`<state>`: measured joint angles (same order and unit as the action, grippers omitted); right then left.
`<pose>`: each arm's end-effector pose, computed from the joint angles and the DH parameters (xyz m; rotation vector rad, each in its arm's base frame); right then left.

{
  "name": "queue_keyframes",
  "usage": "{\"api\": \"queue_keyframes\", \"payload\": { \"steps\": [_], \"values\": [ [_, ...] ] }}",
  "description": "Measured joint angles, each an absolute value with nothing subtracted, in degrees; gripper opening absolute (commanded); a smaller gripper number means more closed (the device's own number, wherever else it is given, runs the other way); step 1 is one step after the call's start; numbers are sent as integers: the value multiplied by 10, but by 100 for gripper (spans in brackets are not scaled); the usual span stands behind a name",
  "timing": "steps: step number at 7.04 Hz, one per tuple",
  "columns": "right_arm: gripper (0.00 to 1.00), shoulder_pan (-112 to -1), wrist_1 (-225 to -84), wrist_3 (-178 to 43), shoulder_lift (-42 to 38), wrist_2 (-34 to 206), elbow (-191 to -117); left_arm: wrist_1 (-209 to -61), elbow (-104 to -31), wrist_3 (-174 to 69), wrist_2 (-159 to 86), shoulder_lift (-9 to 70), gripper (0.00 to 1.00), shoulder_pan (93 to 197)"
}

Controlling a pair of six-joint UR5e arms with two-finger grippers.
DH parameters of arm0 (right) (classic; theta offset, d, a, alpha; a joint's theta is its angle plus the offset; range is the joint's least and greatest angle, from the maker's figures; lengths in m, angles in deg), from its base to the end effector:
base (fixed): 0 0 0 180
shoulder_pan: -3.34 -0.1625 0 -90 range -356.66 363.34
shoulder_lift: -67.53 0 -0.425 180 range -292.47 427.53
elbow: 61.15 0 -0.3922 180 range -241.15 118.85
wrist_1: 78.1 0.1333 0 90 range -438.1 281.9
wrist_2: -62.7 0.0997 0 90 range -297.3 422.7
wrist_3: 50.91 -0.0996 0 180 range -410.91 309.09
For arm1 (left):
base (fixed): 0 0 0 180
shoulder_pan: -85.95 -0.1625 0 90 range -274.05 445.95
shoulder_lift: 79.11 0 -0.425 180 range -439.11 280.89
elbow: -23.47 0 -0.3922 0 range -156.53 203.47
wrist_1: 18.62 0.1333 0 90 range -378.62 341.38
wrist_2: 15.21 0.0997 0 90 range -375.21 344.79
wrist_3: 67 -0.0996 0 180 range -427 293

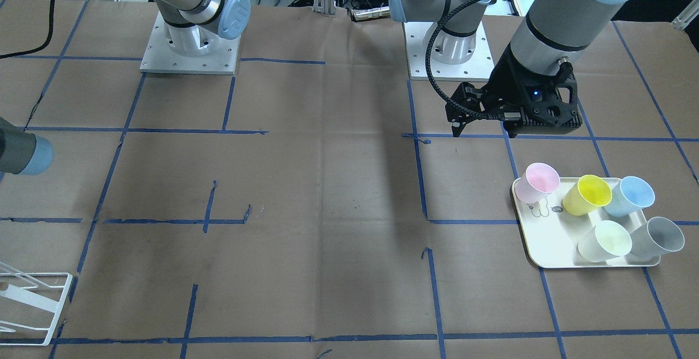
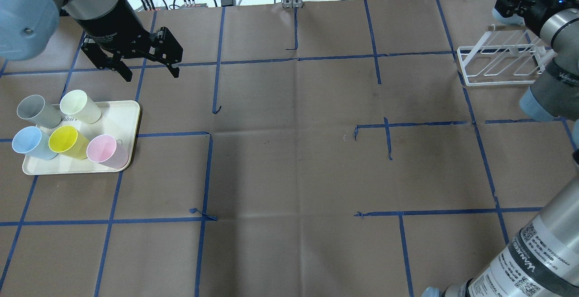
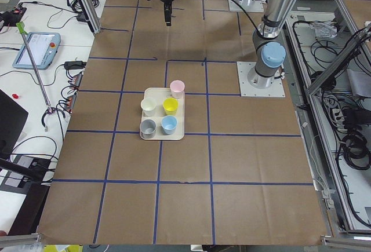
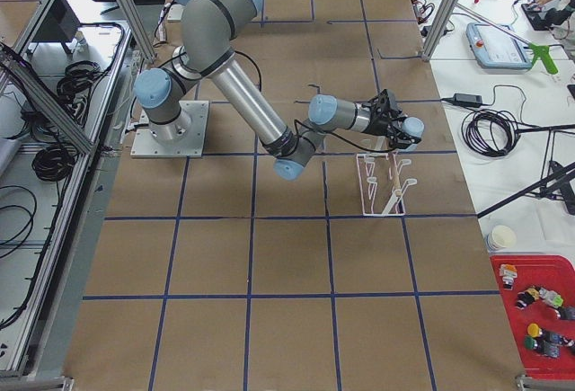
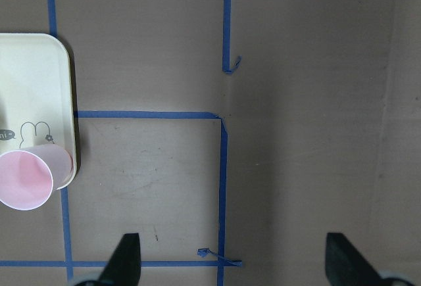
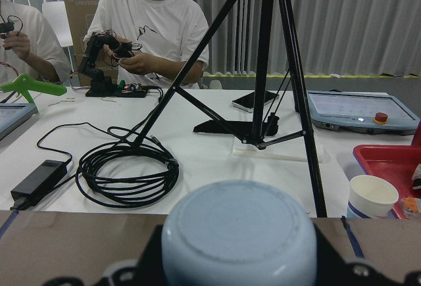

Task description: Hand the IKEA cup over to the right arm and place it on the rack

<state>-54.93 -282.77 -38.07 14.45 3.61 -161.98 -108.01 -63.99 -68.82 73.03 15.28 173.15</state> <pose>-0.1780 -0.6385 0.2702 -0.0407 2.5608 -1.8048 -0.1107 -0.5281 0.4719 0.0271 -3.1097 -0.0317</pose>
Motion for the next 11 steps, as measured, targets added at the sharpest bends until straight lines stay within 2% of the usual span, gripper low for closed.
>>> {"api": "queue_keyframes", "payload": {
  "steps": [2, 3, 4, 11],
  "values": [
    [42, -549, -2828, -381, 146, 34, -1627, -1080, -642, -688, 730, 150, 99, 1732],
    [74, -549, -2828, -381, 148, 32, -1629, -1080, -643, -688, 730, 149, 99, 1732],
    [99, -549, -2828, -380, 150, 31, -1630, -1080, -644, -688, 729, 148, 99, 1732],
    [100, -550, -2822, -380, 141, 28, -1624, -1080, -660, -733, 736, 142, 99, 1716]
  ]
}}
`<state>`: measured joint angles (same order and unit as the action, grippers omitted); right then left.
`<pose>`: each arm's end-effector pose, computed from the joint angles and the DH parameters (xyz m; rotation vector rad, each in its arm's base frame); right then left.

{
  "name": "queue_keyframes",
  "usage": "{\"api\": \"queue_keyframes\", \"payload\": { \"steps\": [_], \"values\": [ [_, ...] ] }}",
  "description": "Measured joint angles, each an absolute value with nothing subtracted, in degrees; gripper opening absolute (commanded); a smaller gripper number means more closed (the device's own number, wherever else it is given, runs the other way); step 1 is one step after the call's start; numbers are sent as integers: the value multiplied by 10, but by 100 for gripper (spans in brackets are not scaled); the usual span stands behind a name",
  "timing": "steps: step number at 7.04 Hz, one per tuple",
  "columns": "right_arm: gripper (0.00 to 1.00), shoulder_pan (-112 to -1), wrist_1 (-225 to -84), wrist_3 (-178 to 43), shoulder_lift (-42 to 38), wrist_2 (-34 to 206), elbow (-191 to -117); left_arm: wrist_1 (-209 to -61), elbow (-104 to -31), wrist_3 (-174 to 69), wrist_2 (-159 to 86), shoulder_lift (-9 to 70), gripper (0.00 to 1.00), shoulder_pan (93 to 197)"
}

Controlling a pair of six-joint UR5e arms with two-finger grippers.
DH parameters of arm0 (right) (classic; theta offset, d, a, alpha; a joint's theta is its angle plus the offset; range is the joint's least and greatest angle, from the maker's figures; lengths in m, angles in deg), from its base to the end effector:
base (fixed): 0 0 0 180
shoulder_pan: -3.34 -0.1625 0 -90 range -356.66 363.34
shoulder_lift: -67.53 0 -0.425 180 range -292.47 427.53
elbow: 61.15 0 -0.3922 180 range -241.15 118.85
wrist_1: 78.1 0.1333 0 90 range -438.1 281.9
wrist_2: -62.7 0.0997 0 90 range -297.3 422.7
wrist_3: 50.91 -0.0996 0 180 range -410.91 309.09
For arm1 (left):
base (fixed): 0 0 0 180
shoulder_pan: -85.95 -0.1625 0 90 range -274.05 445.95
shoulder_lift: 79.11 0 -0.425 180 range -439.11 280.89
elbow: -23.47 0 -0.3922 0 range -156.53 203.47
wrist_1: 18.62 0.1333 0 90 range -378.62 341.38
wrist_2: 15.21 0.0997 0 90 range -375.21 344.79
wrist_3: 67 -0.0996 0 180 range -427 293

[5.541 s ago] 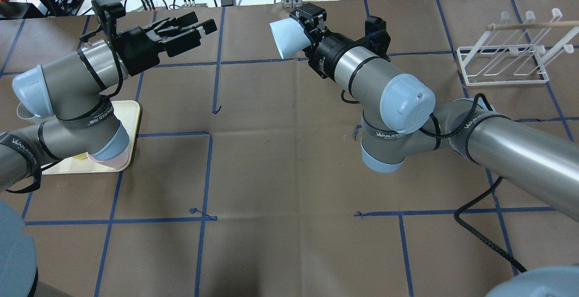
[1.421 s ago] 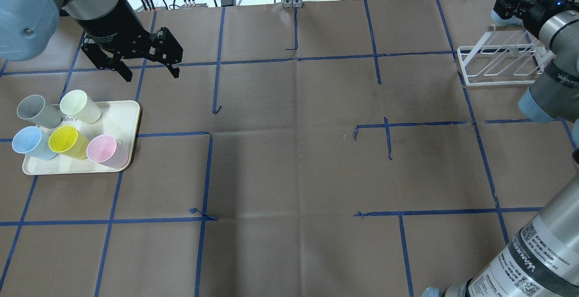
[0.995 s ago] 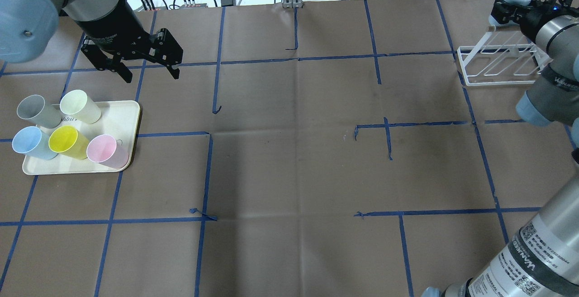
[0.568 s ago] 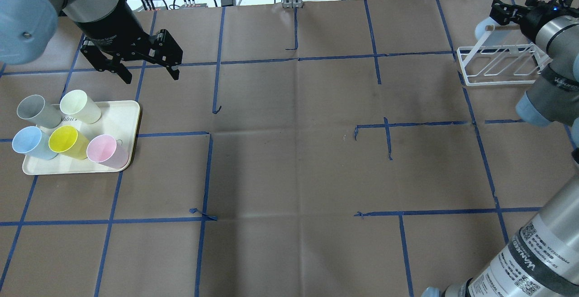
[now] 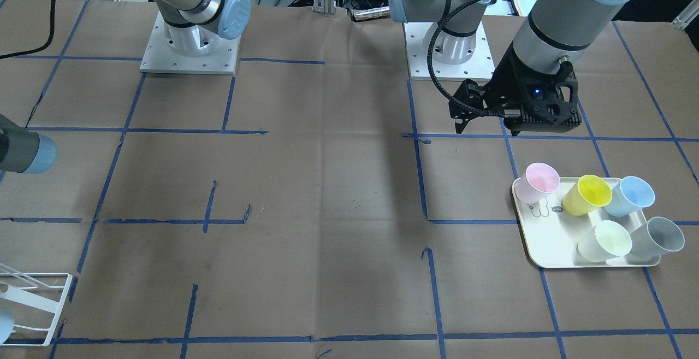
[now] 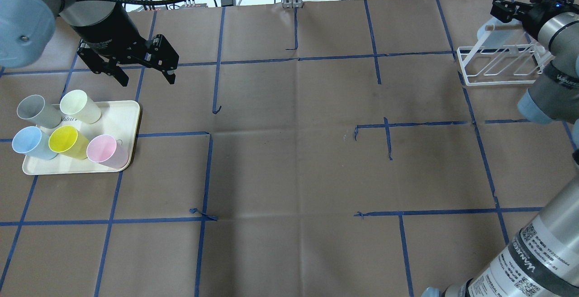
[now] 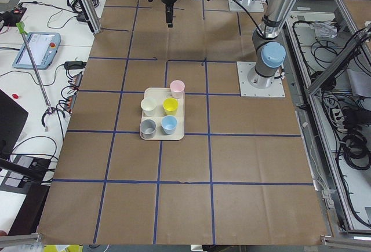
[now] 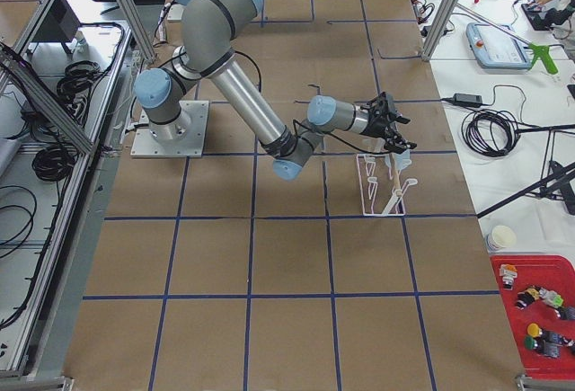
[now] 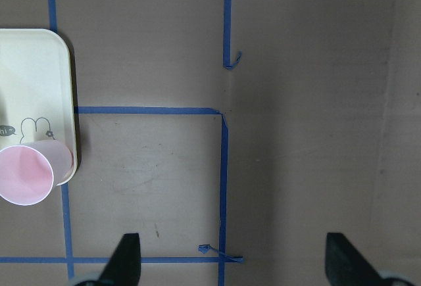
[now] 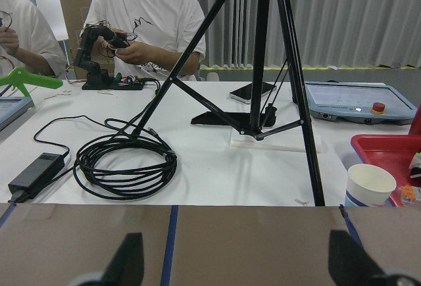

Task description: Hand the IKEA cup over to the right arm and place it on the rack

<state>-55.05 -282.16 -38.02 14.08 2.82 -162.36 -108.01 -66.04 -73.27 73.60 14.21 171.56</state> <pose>-0.1771 -0.6375 0.2702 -0.0273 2.5764 -1.7926 -0.0958 -0.5210 0.4641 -0.0505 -3.1164 -0.0571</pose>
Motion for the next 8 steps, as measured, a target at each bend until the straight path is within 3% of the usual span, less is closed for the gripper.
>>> {"api": "queue_keyframes", "payload": {
  "steps": [4, 8],
  "values": [
    [100, -563, -2718, -379, 90, 33, -1586, -1052, -739, -814, 737, 119, 98, 1610],
    [100, -657, -2699, -398, 38, 46, -1565, -984, -808, -860, 740, 103, 98, 1558]
  ]
}}
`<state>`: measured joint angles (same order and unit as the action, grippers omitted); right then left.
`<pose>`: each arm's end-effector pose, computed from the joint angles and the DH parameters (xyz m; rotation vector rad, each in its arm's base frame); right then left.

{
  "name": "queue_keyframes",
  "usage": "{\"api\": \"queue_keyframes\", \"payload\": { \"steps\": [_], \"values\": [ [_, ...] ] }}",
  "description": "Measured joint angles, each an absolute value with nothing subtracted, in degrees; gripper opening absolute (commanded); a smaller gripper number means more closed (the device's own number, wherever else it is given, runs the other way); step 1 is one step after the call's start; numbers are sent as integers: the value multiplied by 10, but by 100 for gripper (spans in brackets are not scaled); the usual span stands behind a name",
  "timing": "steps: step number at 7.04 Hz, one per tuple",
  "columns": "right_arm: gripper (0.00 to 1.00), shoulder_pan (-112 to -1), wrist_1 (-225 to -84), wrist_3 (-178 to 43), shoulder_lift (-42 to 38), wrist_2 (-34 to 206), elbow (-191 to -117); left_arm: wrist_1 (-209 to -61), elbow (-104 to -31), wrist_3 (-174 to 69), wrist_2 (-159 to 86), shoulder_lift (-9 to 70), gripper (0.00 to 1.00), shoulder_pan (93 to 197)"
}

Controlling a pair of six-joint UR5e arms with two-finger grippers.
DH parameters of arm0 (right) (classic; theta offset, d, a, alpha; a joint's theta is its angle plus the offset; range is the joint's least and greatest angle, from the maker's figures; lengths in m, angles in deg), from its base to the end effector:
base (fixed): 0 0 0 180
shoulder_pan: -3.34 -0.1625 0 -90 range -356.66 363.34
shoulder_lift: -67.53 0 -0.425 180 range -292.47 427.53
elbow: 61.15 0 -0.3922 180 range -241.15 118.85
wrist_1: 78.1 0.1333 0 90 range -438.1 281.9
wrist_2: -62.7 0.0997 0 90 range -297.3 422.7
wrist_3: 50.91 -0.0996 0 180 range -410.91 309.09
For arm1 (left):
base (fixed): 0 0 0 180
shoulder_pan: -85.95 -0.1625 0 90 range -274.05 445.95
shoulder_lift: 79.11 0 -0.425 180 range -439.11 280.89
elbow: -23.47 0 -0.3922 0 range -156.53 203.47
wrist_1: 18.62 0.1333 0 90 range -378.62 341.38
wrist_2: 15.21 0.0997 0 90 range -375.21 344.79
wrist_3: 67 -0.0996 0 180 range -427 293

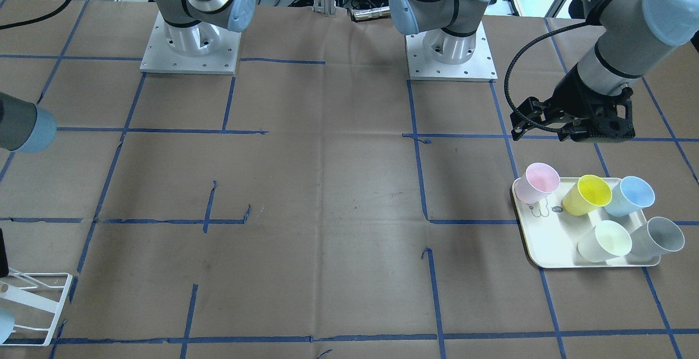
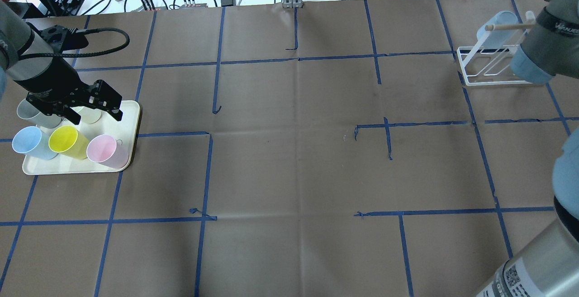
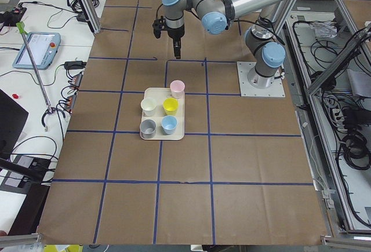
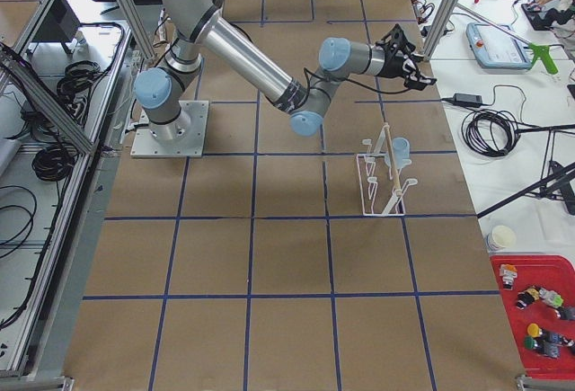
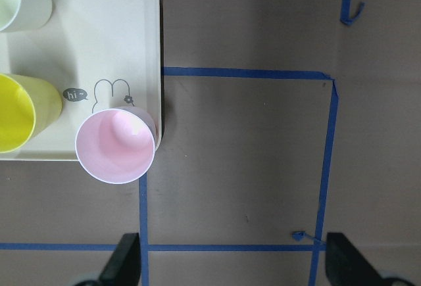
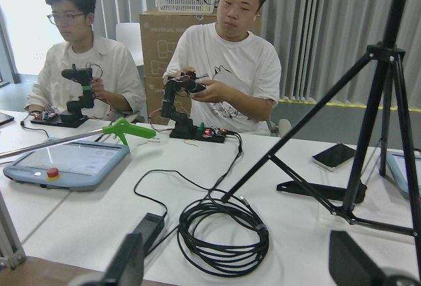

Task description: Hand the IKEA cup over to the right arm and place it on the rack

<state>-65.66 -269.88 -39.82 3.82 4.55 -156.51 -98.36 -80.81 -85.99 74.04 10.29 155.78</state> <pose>-0.0543 -0.6600 0.4027 -0.2691 2.4102 -1.7916 0.0358 -0.4878 0.3894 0.0326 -3.1080 -0.0806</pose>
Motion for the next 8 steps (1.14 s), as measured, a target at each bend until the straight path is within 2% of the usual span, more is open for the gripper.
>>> {"api": "queue_keyframes", "payload": {
  "steps": [2, 8],
  "values": [
    [100, -703, -2705, -456, 30, 61, -1555, -911, -851, -902, 747, 115, 98, 1533],
    [100, -808, -2716, -868, 30, 77, -1557, -763, -919, -914, 747, 204, 98, 1524]
  ]
}}
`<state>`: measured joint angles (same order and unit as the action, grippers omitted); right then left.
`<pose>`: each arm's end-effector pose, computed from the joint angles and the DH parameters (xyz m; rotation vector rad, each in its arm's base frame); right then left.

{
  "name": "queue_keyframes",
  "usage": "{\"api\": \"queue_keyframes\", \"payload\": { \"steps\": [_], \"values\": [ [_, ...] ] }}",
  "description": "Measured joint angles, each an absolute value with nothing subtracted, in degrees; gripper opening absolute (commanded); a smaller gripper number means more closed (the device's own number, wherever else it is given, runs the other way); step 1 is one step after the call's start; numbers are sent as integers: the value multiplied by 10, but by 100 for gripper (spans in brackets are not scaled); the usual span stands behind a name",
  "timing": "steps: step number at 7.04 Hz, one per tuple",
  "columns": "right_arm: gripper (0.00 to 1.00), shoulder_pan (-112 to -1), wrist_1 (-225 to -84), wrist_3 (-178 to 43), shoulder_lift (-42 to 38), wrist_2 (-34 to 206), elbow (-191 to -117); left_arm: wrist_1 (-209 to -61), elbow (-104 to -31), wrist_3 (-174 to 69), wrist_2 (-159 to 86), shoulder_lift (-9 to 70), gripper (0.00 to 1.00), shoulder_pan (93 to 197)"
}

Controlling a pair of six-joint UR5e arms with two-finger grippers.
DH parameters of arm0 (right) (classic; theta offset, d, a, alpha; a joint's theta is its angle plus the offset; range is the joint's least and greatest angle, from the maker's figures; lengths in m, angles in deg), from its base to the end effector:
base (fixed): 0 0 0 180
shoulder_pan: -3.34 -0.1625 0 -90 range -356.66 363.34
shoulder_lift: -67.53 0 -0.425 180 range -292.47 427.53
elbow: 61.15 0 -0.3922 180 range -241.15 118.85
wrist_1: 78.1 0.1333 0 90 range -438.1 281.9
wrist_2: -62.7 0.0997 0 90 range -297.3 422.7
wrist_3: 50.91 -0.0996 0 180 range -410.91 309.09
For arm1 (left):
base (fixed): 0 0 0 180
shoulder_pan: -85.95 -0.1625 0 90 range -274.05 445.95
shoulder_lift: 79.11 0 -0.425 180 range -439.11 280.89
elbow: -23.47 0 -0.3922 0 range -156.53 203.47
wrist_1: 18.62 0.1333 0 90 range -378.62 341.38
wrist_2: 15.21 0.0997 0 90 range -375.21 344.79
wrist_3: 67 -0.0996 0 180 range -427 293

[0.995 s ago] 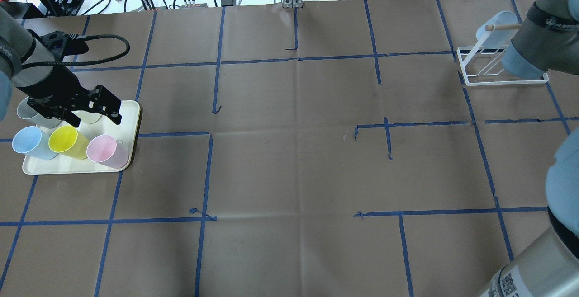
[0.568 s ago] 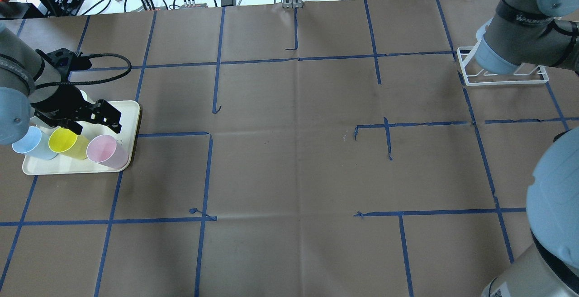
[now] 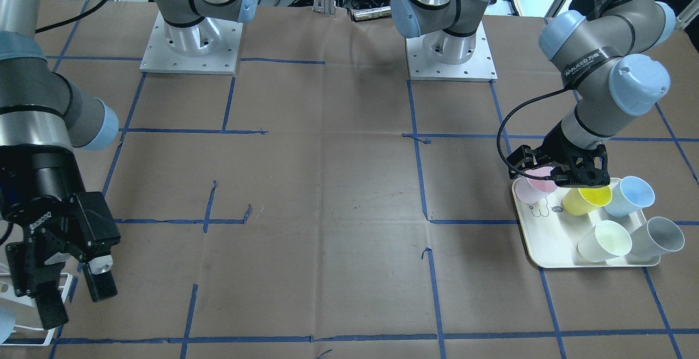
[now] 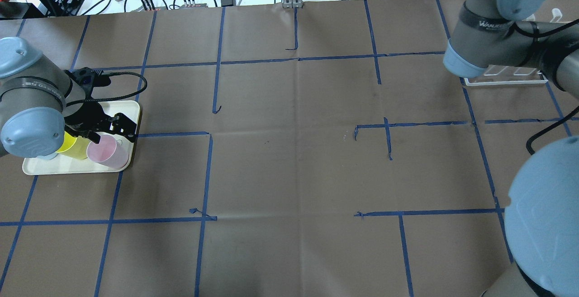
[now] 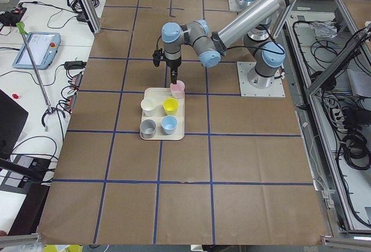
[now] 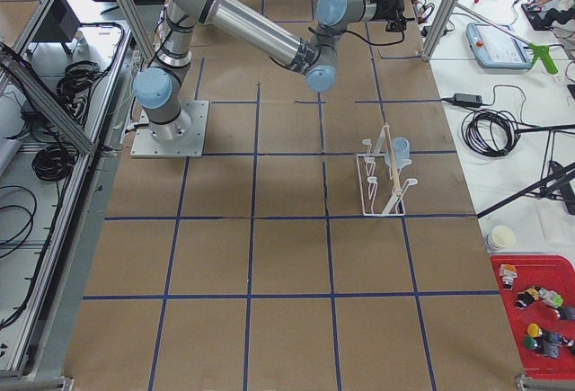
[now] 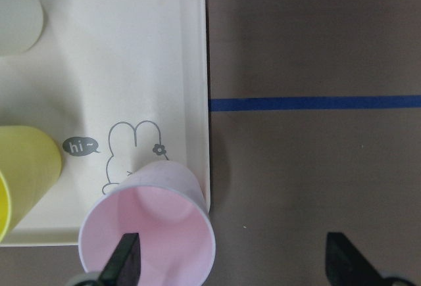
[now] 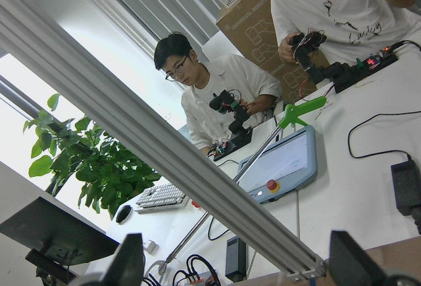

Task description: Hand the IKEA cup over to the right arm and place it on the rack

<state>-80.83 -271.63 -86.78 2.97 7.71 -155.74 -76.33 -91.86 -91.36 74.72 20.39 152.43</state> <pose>0.1256 -0.6447 0.4224 0.2650 1.9865 -1.2474 0.0721 -0.5000 0.2537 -0.0228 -3.1218 -0.0625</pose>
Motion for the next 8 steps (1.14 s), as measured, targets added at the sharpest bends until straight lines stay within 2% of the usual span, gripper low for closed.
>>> {"api": "queue_keyframes", "payload": {
  "steps": [3, 6, 7, 8],
  "values": [
    [100, -890, -2720, -946, 33, 72, -1559, -757, -925, -915, 752, 227, 98, 1523],
    [100, -901, -2719, -994, 37, 77, -1560, -757, -926, -914, 774, 231, 98, 1522],
    [100, -904, -2719, -1003, 38, 78, -1560, -757, -926, -913, 779, 232, 88, 1522],
    [100, -909, -2719, -1017, 39, 77, -1560, -757, -926, -911, 781, 232, 61, 1522]
  ]
}}
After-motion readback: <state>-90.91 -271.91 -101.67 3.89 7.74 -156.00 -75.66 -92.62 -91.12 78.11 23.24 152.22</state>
